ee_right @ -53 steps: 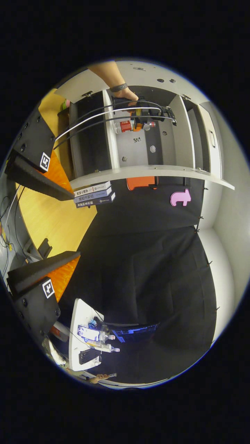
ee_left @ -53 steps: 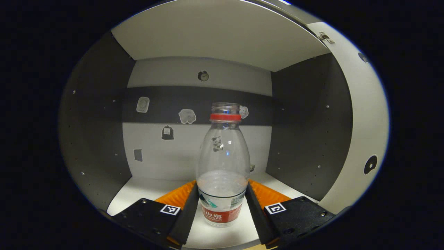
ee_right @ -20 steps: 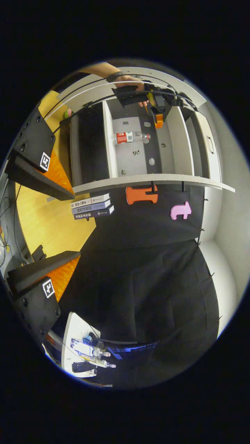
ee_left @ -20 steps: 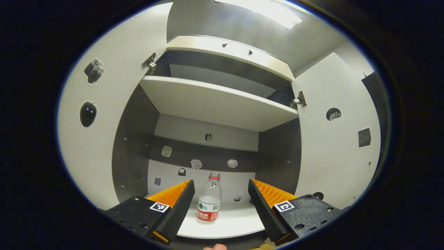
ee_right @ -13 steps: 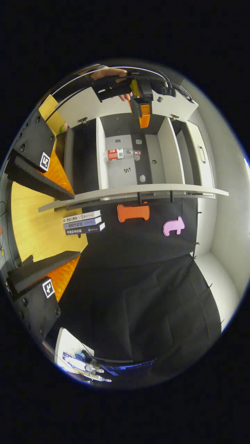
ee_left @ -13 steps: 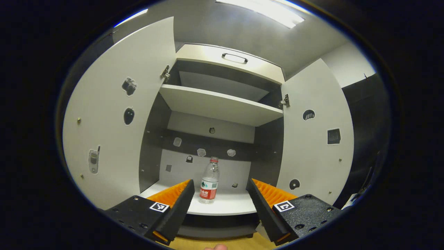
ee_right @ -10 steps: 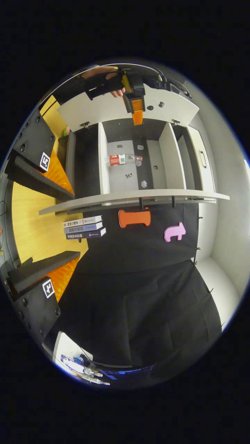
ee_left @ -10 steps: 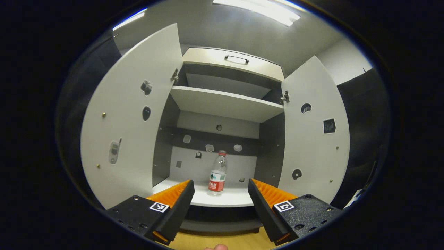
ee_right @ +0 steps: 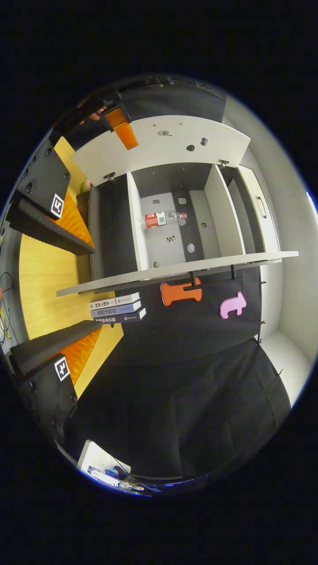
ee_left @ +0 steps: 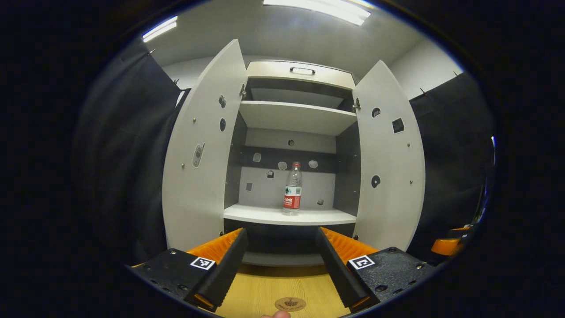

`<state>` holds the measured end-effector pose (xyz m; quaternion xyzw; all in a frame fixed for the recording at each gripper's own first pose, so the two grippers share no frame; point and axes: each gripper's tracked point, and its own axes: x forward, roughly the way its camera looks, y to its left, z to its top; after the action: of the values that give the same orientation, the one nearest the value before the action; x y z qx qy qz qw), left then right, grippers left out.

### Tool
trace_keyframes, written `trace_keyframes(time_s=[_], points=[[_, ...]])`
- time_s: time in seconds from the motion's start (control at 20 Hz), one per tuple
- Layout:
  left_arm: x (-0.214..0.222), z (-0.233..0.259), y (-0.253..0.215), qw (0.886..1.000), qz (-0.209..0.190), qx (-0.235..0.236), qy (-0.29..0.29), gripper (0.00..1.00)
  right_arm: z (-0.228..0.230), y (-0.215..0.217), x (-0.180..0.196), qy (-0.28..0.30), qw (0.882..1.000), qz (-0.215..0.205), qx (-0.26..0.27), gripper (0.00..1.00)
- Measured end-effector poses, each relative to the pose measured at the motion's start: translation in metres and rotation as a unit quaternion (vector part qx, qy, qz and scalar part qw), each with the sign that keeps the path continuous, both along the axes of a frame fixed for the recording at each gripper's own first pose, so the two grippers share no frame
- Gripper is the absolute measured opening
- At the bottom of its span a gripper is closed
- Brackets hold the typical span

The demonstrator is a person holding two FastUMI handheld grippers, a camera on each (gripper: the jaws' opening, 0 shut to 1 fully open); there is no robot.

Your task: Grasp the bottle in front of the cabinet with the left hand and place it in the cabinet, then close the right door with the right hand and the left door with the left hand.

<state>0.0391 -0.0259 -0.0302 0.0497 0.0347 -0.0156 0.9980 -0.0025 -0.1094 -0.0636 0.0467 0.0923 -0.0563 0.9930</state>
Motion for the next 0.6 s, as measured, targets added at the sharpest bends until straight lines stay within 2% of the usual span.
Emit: trace_keyframes(time_s=[0.15, 0.3, 0.5, 0.6], points=[[-0.009, -0.007, 0.014, 1.0, 0.008, -0.005, 0.01, 0.94, 0.017, -0.013, 0.011, -0.007, 1.0, -0.007, -0.02, 0.97], [-0.011, -0.008, 0.029, 1.0, 0.023, -0.008, 0.015, 0.95, 0.056, -0.035, 0.034, -0.037, 0.999, -0.019, -0.022, 0.97], [-0.014, -0.001, 0.055, 0.998, 0.048, 0.026, -0.002, 0.95, 0.107, -0.069, 0.066, -0.072, 0.997, -0.032, 0.017, 0.98], [-0.018, 0.0, 0.061, 0.998, 0.052, 0.024, -0.004, 0.95, 0.132, -0.086, 0.085, -0.095, 0.994, -0.035, 0.035, 0.98]])
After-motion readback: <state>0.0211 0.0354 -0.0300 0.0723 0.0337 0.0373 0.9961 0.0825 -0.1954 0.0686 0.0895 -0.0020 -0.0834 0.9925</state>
